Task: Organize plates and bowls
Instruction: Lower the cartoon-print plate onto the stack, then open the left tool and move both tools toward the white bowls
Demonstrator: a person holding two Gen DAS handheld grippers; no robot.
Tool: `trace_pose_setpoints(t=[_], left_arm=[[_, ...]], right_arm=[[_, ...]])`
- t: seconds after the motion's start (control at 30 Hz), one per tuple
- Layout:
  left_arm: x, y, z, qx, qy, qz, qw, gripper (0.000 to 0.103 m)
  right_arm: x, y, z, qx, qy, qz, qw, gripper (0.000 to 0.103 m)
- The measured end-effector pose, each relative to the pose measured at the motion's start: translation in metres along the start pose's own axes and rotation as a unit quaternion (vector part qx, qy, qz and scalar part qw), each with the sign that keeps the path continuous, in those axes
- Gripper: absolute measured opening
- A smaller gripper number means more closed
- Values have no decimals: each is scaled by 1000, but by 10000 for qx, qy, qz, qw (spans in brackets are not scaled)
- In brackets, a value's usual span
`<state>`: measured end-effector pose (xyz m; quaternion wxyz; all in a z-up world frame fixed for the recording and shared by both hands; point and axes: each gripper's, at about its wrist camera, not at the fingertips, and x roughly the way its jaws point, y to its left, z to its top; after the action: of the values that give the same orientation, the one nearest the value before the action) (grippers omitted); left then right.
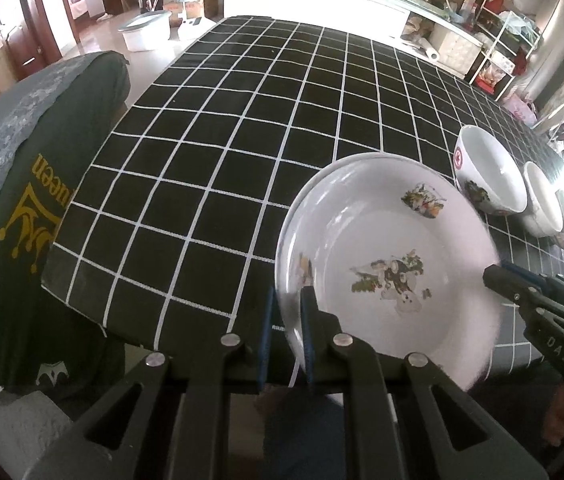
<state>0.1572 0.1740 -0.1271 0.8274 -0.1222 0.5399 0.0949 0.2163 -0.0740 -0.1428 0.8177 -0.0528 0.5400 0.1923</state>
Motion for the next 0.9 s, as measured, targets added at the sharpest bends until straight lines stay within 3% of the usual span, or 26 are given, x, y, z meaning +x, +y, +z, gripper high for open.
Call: trace_pose_setpoints(t=[0.27,0.6,0.9], left_arm=[[-29,-13,3,84,-237,-118,9996,12],[-77,-73,18,680,-713,-440,9942,12],[-90,-118,33,1085,-836,-741,9878,12]], right_arm=[[-26,-11,-2,116,-236,43,9996,19],[-75,-34,0,248,-725,23,9971,19],[-110,-61,8,356,-1067,-146,9935,19]])
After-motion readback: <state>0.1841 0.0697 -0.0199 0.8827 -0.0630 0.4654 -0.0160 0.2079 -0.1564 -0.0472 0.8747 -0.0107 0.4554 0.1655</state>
